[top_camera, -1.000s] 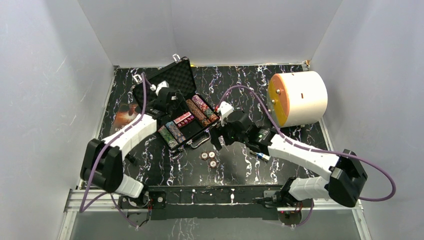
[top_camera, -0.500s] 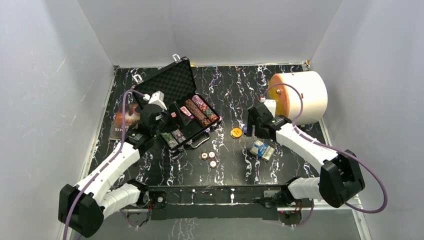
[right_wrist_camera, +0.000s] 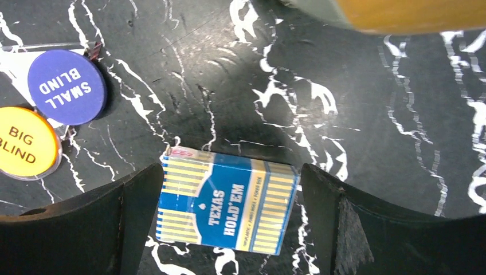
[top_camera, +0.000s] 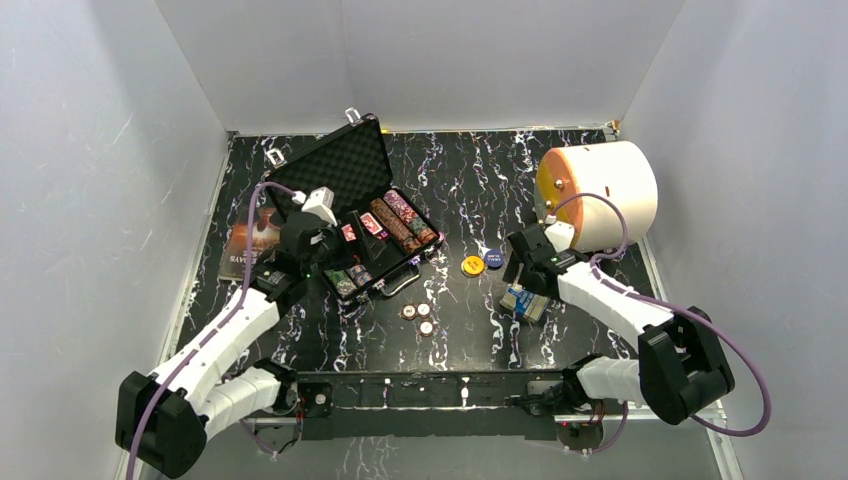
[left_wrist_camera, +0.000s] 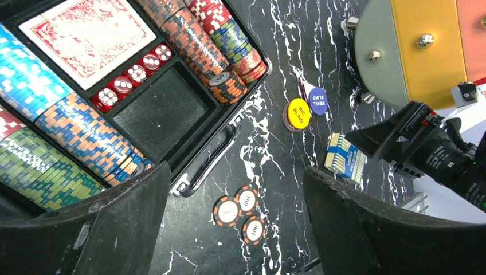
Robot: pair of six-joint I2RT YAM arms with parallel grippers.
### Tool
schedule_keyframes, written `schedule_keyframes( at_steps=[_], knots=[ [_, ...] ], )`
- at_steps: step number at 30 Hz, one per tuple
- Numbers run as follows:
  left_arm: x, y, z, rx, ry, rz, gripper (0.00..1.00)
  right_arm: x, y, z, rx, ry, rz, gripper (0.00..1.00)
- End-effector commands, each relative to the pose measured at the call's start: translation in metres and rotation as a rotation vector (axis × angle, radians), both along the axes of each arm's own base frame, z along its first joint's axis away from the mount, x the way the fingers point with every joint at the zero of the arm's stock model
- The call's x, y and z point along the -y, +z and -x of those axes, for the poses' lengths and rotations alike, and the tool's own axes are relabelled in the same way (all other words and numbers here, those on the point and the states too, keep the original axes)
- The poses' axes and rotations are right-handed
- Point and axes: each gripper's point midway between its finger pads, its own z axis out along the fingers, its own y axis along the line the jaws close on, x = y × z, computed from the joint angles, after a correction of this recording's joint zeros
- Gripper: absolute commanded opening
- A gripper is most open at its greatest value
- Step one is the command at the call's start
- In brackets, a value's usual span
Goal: Pack up texas hold em set
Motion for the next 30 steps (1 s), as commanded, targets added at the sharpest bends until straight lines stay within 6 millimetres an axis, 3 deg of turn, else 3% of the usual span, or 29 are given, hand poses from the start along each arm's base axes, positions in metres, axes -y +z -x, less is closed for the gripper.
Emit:
schedule_keyframes(
  at_steps=[1, 8, 11, 15, 20, 22, 25, 30],
  knots=[
    [0.007, -0.004, 0.002, -0.009, -0.042, 0.011, 0.84, -0.023, -0.003, -0.015, 0.077, 0.058, -0.135, 0.98],
    [0.012, -0.009, -0.002, -0.027, -0.048, 0.023, 0.84, -0.029, -0.023, 0.003, 0.024, 0.056, -0.198, 0.98],
    [0.014, -0.011, -0.003, -0.039, -0.051, 0.026, 0.84, -0.035, -0.03, 0.011, -0.024, 0.064, -0.229, 0.93],
    [0.015, -0.013, -0.004, -0.046, -0.051, 0.03, 0.84, -0.058, -0.024, 0.02, -0.092, 0.076, -0.334, 0.86],
    [0.015, -0.014, -0.004, -0.053, -0.044, 0.029, 0.84, -0.09, -0.008, 0.026, -0.11, 0.137, -0.436, 0.9],
    [0.014, -0.012, -0.004, -0.054, -0.039, 0.025, 0.84, -0.082, -0.004, 0.02, -0.083, 0.19, -0.364, 0.97],
    [0.013, -0.009, -0.003, -0.054, -0.044, 0.021, 0.85, -0.075, 0.0, 0.015, -0.063, 0.324, -0.264, 0.98],
    [0.014, -0.006, -0.004, -0.055, -0.05, 0.013, 0.86, -0.085, -0.018, 0.037, -0.184, 0.459, -0.3, 0.98]
  ],
)
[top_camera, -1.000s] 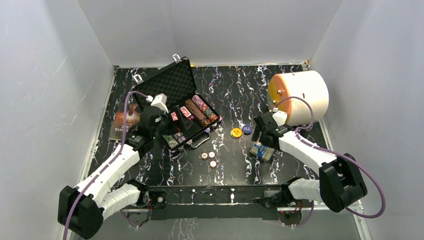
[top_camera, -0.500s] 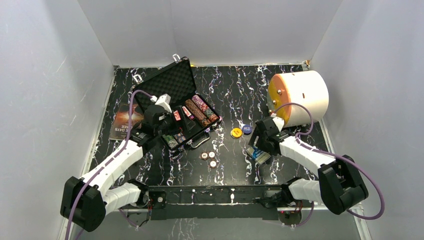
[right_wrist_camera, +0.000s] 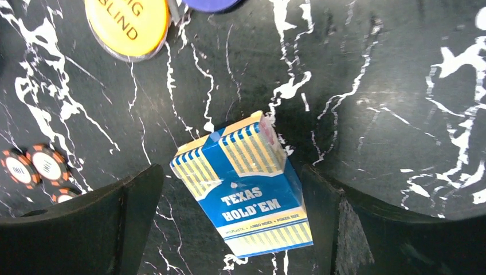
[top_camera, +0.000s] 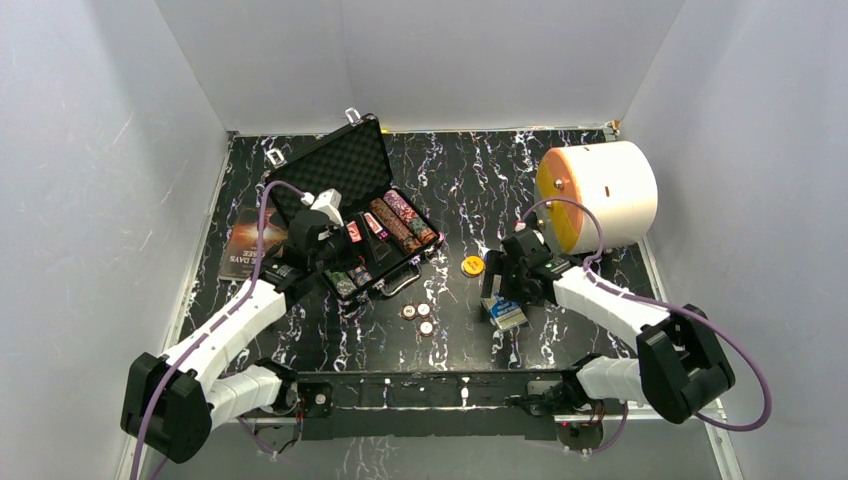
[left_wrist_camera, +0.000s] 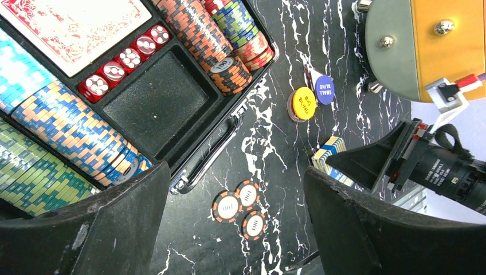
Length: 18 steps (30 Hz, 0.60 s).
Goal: Pack up texas hold em set
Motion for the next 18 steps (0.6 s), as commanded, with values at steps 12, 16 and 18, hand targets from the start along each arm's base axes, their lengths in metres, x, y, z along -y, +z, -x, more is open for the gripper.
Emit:
schedule_keyframes(
  at_steps=[12, 16, 18],
  knots=[
    [0.008, 0.014, -0.008, -0.01, -0.017, 0.012, 0.86, -0.002, -0.022, 0.041, -0.103, 0.19, 0.191, 0.91],
    [0.009, 0.016, -0.007, -0.02, -0.014, 0.019, 0.87, 0.004, -0.025, 0.04, -0.113, 0.181, 0.28, 0.78],
    [0.008, 0.015, -0.007, -0.028, -0.012, 0.02, 0.87, 0.007, -0.024, 0.035, -0.103, 0.17, 0.331, 0.71]
  ],
)
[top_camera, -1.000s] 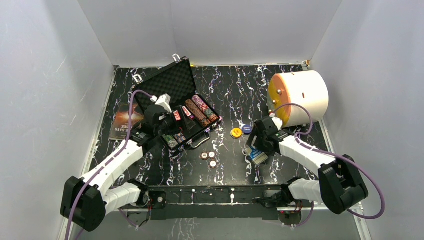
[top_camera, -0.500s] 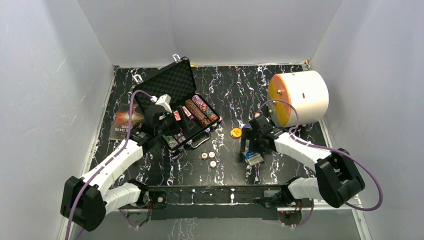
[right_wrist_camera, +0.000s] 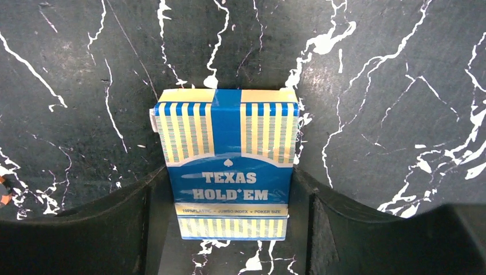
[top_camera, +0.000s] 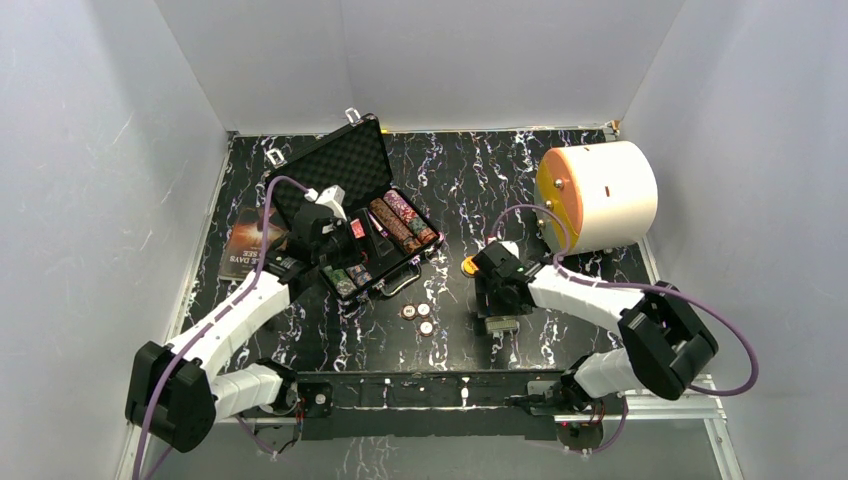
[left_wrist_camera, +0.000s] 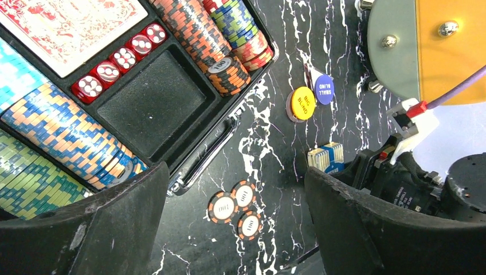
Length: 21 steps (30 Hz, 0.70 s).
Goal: Pack up texas hold em set
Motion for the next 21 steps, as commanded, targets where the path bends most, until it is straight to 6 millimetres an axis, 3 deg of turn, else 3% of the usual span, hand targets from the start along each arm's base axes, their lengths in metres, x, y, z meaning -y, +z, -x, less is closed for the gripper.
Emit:
schedule_keyframes(
  at_steps=[1, 5, 9, 13, 16, 18, 21],
  knots=[
    [0.004, 0.016, -0.001, 0.007, -0.007, 0.025, 0.88, 0.015, 0.001, -0.003, 0.012, -0.033, 0.144, 0.67],
    [0.007, 0.016, 0.002, -0.031, -0.02, 0.045, 0.95, -0.005, 0.018, -0.019, 0.089, 0.037, 0.118, 0.56],
    [0.005, 0.026, 0.004, -0.069, -0.046, 0.119, 0.98, -0.055, 0.055, -0.036, 0.203, 0.252, -0.07, 0.54],
    [-0.007, 0.043, 0.008, -0.073, -0.073, 0.247, 0.98, -0.117, 0.109, -0.021, 0.334, 0.596, -0.406, 0.56],
    [0.007, 0.068, 0.023, -0.042, -0.22, 0.337, 0.99, -0.147, 0.153, -0.008, 0.419, 0.762, -0.599, 0.57],
    [0.017, 0.079, 0.034, -0.067, -0.297, 0.401, 0.98, -0.159, 0.168, -0.001, 0.433, 0.85, -0.663, 0.57],
    [0.029, 0.084, 0.051, -0.138, -0.398, 0.486, 0.98, -0.17, 0.17, 0.003, 0.437, 0.956, -0.69, 0.55]
  ],
)
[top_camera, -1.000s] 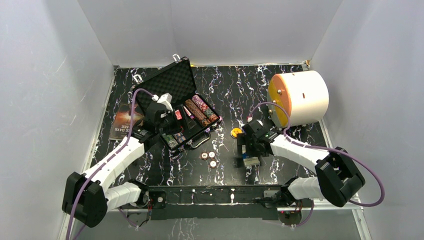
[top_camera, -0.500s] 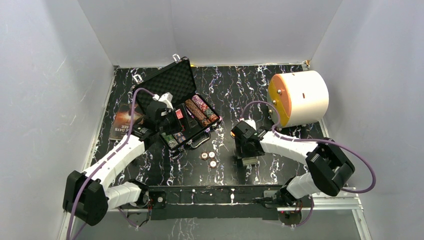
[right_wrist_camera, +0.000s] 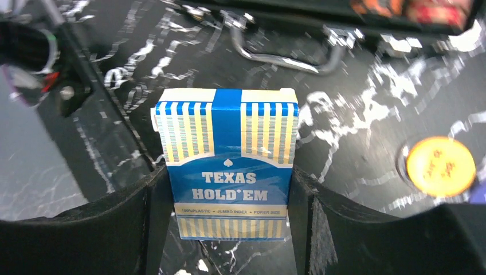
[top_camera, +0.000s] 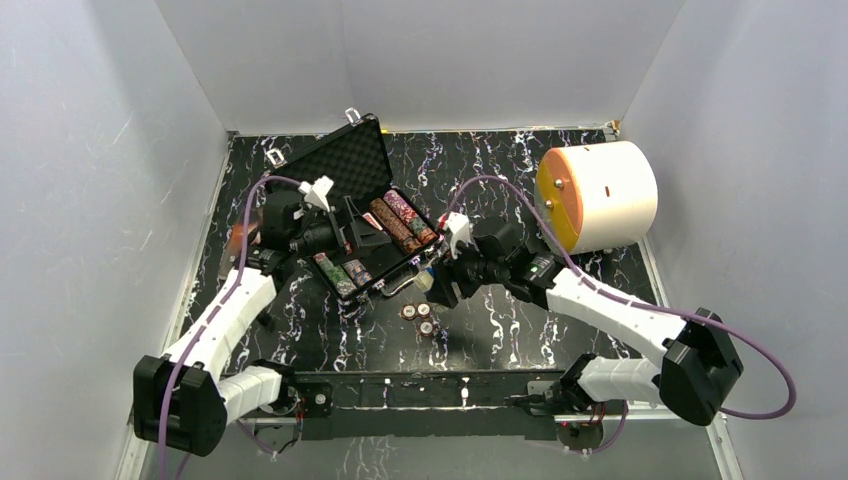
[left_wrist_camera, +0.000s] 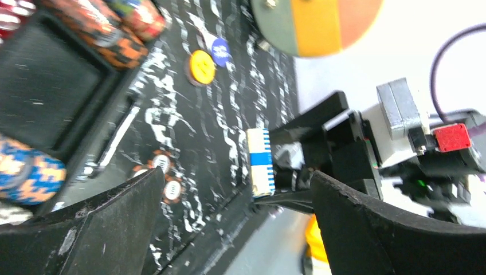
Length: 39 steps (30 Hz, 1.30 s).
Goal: Pack up texas hold em set
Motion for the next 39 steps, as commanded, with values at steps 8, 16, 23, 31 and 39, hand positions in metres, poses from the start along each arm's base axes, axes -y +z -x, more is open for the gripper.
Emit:
schedule_keyframes(
  at_steps=[8, 16, 23, 31, 39],
  knots=[
    [0.047, 0.0, 0.062, -0.216, -0.365, 0.191, 0.86, -0.056, 0.057, 0.007, 0.191, 0.409, -0.192, 0.56],
    [0.078, -0.016, 0.066, -0.257, -0.411, 0.121, 0.67, -0.058, 0.054, 0.005, 0.197, 0.434, -0.158, 0.57],
    [0.077, -0.026, 0.061, -0.294, -0.386, 0.092, 0.49, -0.051, 0.047, 0.007, 0.213, 0.442, -0.113, 0.57],
    [0.079, -0.021, 0.062, -0.293, -0.402, 0.11, 0.16, -0.049, 0.041, 0.005, 0.22, 0.444, -0.082, 0.57],
    [0.08, -0.009, 0.058, -0.223, -0.362, 0.162, 0.0, -0.043, 0.036, -0.027, 0.247, 0.238, -0.02, 0.92]
  ],
)
